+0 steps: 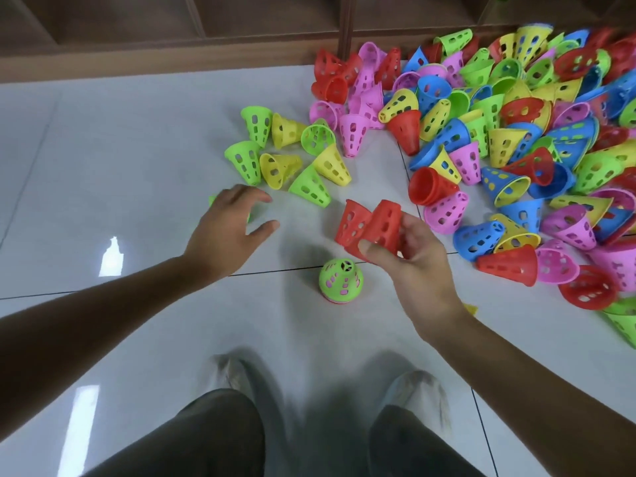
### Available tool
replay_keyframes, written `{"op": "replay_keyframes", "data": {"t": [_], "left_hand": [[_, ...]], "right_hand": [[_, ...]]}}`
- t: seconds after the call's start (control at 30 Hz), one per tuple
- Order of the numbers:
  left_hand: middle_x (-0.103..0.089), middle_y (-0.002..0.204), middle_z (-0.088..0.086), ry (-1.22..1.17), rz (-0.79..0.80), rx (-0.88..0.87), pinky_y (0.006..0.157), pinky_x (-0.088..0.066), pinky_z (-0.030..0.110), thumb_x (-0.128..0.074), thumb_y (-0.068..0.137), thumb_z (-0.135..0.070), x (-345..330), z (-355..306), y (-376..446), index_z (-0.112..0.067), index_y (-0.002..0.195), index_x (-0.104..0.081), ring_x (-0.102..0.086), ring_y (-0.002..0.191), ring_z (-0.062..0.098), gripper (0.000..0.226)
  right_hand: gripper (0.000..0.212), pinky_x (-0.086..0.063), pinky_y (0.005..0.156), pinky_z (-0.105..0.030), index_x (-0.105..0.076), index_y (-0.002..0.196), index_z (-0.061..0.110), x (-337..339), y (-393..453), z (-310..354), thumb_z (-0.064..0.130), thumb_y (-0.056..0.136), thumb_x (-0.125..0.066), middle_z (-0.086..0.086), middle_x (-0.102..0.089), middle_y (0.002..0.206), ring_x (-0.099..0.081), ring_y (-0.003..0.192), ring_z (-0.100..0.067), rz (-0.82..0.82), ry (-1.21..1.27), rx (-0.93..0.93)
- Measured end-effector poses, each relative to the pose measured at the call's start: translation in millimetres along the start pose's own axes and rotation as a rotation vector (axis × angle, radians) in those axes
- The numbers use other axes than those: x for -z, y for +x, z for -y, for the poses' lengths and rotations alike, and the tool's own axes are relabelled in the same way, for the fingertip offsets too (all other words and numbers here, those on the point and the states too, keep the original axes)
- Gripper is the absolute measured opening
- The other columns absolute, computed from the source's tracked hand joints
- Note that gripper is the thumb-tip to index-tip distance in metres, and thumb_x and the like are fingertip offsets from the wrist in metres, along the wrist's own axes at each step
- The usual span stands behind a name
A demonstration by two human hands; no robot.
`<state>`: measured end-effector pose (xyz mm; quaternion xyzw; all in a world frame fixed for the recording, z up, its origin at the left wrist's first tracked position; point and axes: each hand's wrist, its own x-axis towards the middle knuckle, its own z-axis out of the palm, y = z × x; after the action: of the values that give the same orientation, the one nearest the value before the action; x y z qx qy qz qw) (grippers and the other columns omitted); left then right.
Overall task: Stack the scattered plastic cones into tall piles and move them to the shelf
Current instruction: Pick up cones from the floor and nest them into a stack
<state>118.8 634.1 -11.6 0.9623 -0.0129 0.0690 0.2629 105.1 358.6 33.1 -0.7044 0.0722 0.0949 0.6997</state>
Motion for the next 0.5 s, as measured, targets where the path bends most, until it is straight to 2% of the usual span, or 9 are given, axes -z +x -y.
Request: {"op": "replay_keyframes", "data": {"t": [0.07,0.13,0.2,0.3,0.37,0.43,0.5], "left_hand": [[-0.054,0.130,0.008,0.057,-0.066,0.083,0.101,-0.039,0.037,-0.070,0.089,-0.038,5,19,6,-0.013,0.133,-0.054,-0.048,0.118,0.030,0.053],[-0.045,0.142,0.016,0.090,-0.049,0.225,0.110,-0.031,0.041,-0.066,0.091,-0.046,6,38,12,-0.010,0.144,-0.045,-0.039,0.130,0.035,0.068],[-0.032,0.150,0.018,0.073,0.022,0.382,0.116,-0.023,0.044,-0.060,0.092,-0.055,6,48,15,-0.019,0.150,-0.038,-0.029,0.140,0.037,0.072],[-0.017,0.155,0.019,-0.028,0.163,0.557,0.118,-0.020,0.044,-0.053,0.093,-0.061,3,50,13,-0.035,0.148,-0.038,-0.015,0.147,0.036,0.062],[-0.020,0.154,0.021,-0.085,0.220,0.596,0.118,-0.022,0.043,-0.048,0.089,-0.069,-1,51,10,-0.040,0.144,-0.040,-0.012,0.149,0.031,0.063],[-0.030,0.147,0.023,-0.136,0.245,0.616,0.109,-0.036,0.040,-0.043,0.081,-0.076,-4,54,10,-0.043,0.139,-0.043,-0.025,0.143,0.029,0.066],[-0.046,0.133,0.022,-0.174,0.261,0.626,0.080,-0.045,0.031,-0.043,0.083,-0.074,-6,57,9,-0.040,0.131,-0.047,-0.048,0.117,0.031,0.060]], "right_hand": [[0.042,-0.055,0.082,-0.026,-0.063,0.109,0.019,-10,-1,-9,0.001,0.076,-0.081,-0.002,-0.073,0.100,-0.068,0.091,-0.014,0.012,-0.052,0.036],[0.044,-0.056,0.088,-0.035,-0.062,0.106,0.021,-16,-1,-22,0.003,0.073,-0.084,0.000,-0.073,0.098,-0.069,0.093,-0.018,0.028,-0.123,0.043],[0.043,-0.054,0.092,-0.038,-0.061,0.100,0.028,-19,-2,-35,0.005,0.071,-0.083,0.007,-0.072,0.096,-0.068,0.095,-0.014,0.031,-0.210,0.049],[0.042,-0.051,0.092,-0.028,-0.061,0.100,0.033,-18,-6,-46,0.011,0.071,-0.083,0.016,-0.070,0.098,-0.064,0.101,-0.003,0.032,-0.377,0.041],[0.043,-0.047,0.092,-0.020,-0.061,0.104,0.034,-17,-9,-48,0.014,0.072,-0.083,0.019,-0.069,0.102,-0.061,0.104,0.002,0.051,-0.437,0.021],[0.046,-0.043,0.089,-0.011,-0.060,0.106,0.036,-15,-13,-49,0.015,0.072,-0.082,0.021,-0.067,0.104,-0.058,0.103,0.009,0.083,-0.466,0.001],[0.049,-0.037,0.082,0.000,-0.058,0.108,0.040,-10,-18,-50,0.018,0.073,-0.083,0.026,-0.064,0.106,-0.052,0.101,0.020,0.113,-0.509,-0.007]]}}
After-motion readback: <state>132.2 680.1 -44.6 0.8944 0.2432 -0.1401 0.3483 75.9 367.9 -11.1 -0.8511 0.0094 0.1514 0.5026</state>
